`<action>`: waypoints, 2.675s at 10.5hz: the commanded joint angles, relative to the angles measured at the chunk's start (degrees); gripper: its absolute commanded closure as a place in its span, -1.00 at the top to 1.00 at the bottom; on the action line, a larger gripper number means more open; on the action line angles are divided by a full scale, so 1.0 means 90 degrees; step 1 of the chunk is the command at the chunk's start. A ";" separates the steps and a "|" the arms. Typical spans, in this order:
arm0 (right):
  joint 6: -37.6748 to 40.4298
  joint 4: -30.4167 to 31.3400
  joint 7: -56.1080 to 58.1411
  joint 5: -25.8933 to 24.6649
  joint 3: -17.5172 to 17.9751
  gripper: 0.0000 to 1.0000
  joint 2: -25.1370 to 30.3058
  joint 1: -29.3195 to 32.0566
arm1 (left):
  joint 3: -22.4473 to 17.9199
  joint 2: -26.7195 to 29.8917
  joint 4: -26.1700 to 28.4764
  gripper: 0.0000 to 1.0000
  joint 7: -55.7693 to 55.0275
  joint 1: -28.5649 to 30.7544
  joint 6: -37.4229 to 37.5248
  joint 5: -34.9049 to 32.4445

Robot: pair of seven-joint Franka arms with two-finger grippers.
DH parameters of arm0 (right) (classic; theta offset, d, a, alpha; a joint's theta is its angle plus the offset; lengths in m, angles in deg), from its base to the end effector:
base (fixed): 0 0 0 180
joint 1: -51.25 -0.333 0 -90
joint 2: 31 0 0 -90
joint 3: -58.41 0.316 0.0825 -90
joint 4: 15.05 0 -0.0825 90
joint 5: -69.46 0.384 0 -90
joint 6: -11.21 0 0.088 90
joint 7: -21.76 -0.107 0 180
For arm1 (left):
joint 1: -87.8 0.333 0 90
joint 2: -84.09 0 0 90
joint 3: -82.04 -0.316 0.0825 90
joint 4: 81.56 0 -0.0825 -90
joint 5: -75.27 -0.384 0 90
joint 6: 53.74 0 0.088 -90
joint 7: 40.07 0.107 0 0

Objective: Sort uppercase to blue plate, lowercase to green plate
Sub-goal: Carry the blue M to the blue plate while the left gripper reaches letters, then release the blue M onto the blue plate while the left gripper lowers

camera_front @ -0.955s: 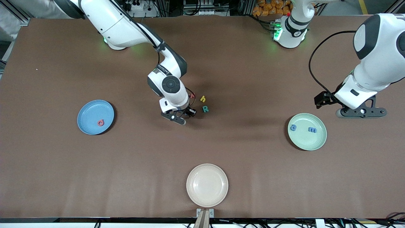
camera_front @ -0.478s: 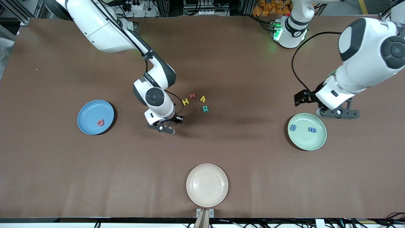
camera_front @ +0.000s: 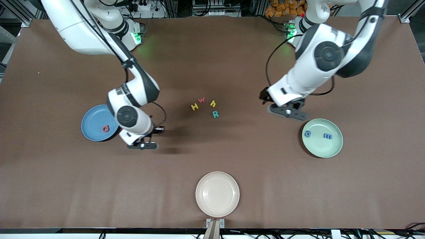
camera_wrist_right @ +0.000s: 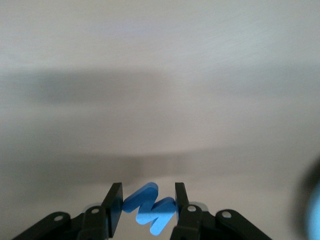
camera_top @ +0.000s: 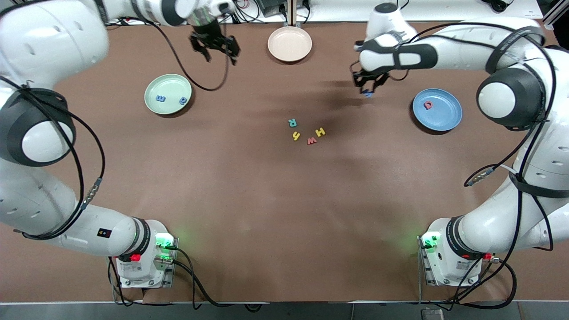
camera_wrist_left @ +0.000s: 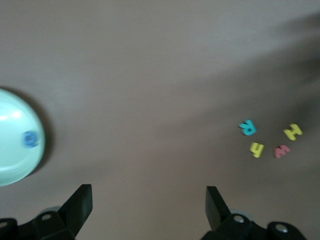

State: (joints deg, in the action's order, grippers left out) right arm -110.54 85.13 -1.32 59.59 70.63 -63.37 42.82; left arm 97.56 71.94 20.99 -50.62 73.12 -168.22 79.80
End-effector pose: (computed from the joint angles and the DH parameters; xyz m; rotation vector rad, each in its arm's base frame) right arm 0.6101 0.2104 0.2421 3.0479 0.0591 -0.2310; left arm 0.5359 -0.3066 0.4366 2.9846 -0.4578 -0.0631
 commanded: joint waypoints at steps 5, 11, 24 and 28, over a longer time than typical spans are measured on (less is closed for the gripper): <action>0.0490 0.0469 0.3781 0.0433 -0.1795 -0.12 0.0462 0.0088 | 0.0766 -0.1236 0.0001 1.00 -0.1149 -0.1091 -0.1253 -0.1008; -0.0035 0.1357 0.5727 0.0452 -0.2685 0.14 0.0452 0.0214 | 0.0756 -0.2291 -0.0028 1.00 -0.1718 -0.1865 -0.2406 -0.1672; 0.0178 0.1144 0.1865 0.1233 -0.1243 0.74 0.1018 -0.0557 | 0.0717 -0.3015 -0.0057 0.29 -0.2588 -0.2012 -0.3012 -0.2065; 0.0109 0.1183 0.1560 0.2181 -0.0930 0.74 0.1018 -0.0684 | 0.0659 -0.3132 -0.0165 0.30 -0.2588 -0.2022 -0.3032 -0.2075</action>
State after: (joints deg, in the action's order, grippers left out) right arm -109.51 94.80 14.28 77.50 60.86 -55.53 36.39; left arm 104.04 44.80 20.77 -71.79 55.47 -194.99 63.19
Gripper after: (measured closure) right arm 0.128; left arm 0.348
